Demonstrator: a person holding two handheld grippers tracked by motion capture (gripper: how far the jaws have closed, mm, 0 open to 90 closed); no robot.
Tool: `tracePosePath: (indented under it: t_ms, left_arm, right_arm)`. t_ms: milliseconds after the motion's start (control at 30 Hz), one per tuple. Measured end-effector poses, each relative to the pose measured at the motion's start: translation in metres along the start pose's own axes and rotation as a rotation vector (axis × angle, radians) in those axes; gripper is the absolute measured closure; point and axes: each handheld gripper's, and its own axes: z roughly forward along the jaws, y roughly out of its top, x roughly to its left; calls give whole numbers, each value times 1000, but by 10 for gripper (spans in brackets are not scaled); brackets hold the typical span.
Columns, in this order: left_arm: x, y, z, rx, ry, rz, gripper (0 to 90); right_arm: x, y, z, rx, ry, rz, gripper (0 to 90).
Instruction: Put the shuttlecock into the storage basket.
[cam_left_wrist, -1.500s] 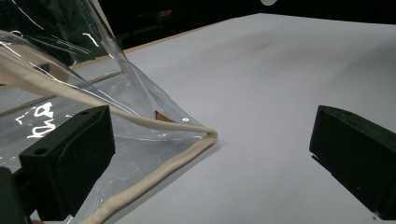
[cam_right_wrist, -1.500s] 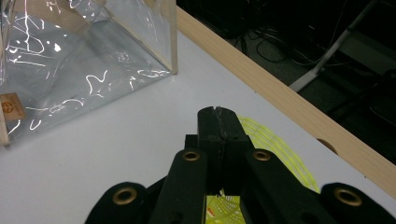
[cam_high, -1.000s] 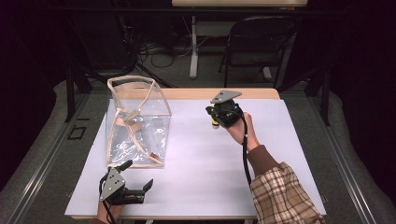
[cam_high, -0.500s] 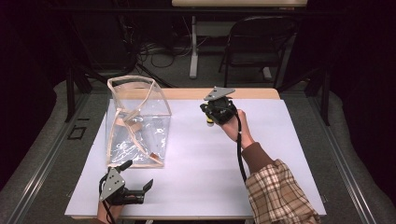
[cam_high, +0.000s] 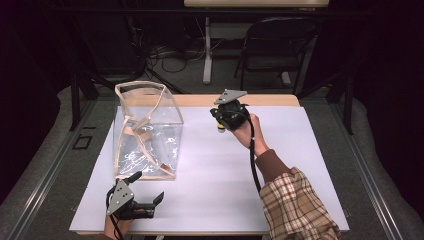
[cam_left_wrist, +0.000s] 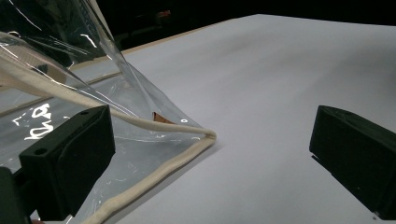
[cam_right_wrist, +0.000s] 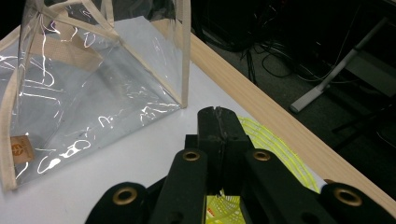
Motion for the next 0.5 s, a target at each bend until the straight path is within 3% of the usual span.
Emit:
tracePosePath:
  t_ms: [500]
  left_arm:
    - [0,0,0,0,0,0,1]
  right_arm:
    - [3,11,7,-1,9,-10,900]
